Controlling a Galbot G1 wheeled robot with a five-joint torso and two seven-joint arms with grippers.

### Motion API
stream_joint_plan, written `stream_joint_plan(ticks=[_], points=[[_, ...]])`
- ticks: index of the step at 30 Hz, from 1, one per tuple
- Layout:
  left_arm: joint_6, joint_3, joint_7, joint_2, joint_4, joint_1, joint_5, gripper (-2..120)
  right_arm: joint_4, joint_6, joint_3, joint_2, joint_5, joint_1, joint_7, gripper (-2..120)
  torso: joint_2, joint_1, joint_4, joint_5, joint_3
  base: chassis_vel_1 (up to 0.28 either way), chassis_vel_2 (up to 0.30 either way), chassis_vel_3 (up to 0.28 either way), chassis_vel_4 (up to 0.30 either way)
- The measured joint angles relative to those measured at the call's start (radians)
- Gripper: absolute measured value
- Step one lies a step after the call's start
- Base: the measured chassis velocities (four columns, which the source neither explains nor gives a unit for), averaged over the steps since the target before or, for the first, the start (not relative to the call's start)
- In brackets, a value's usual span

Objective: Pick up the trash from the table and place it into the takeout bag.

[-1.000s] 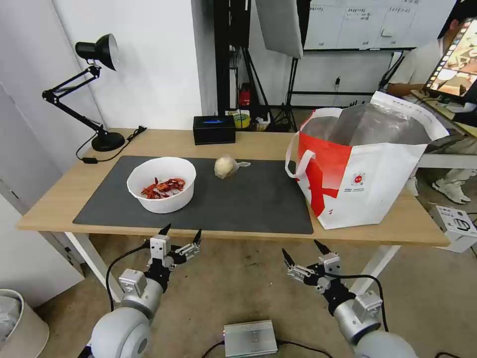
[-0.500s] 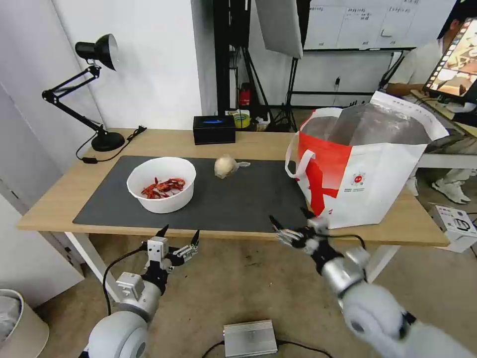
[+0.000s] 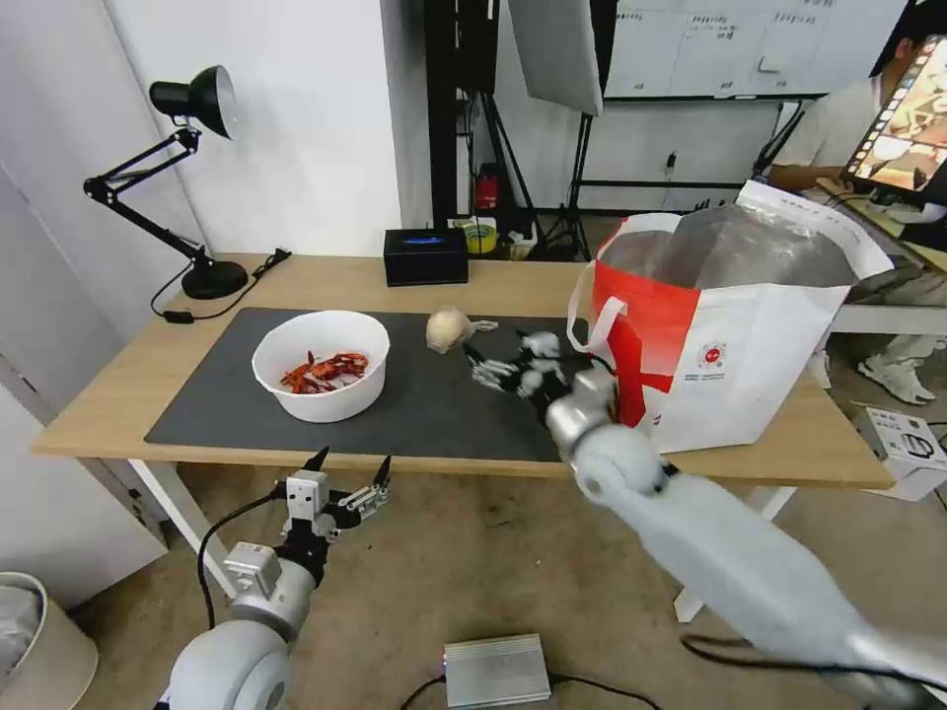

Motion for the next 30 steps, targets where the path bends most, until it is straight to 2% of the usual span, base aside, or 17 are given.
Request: stream_joint_plan(ticks=[4,7,8,11,12,15,19,24,30], points=[[-0.001,0.003,0.0,-0.007,0.005,0.0,0.005,100,-0.098,-0.005,-0.021,0.05,-0.001,0.053,-0.006,100,0.0,0.0,0.0,0.0001,0.0,0.0,0.0,0.0,0.0],[-0.006,0.009,0.0,-0.013,0.013,0.001,0.011,100,-0.286,-0.013,-0.043,0.131,-0.001,0.138,-0.031,100,0.0,0.0,-0.0003,0.0002,0.0,0.0,0.0,0.0,0.0],[-0.006,0.009,0.0,-0.013,0.013,0.001,0.011,100,-0.286,-0.013,-0.043,0.131,-0.001,0.138,-0.031,100,0.0,0.0,-0.0003,0.0002,0.0,0.0,0.0,0.0,0.0],[-0.011,0.012,0.0,-0.013,0.018,0.001,0.013,100,-0.411,-0.013,-0.05,0.194,-0.003,0.204,-0.06,100,0.0,0.0,-0.0001,0.0001,0.0,0.0,0.0,0.0,0.0],[-0.011,0.012,0.0,-0.013,0.018,0.001,0.013,100,-0.411,-0.013,-0.05,0.194,-0.003,0.204,-0.06,100,0.0,0.0,-0.0001,0.0001,0.0,0.0,0.0,0.0,0.0],[-0.012,0.016,0.0,-0.015,0.019,-0.002,0.015,100,-0.564,-0.012,-0.049,0.275,0.0,0.278,-0.123,100,0.0,0.0,0.0001,0.0001,0.0,0.0,0.0,0.0,0.0],[-0.013,0.017,0.0,-0.016,0.019,-0.002,0.015,100,-0.614,-0.022,-0.048,0.306,0.002,0.304,-0.146,100,0.0,0.0,-0.0001,0.0,0.0,0.0,0.0,0.0,0.0],[-0.022,0.014,0.001,-0.016,0.022,-0.002,0.015,100,-0.694,-0.077,-0.039,0.361,0.001,0.342,-0.159,100,0.0,0.0,-0.0002,0.0002,0.0,0.0,0.0,0.0,0.0],[-0.028,0.012,0.001,-0.016,0.023,-0.003,0.014,100,-0.738,-0.141,-0.025,0.392,-0.006,0.368,-0.165,100,0.0,0.0,-0.0001,0.0001,0.0,0.0,0.0,0.0,0.0]])
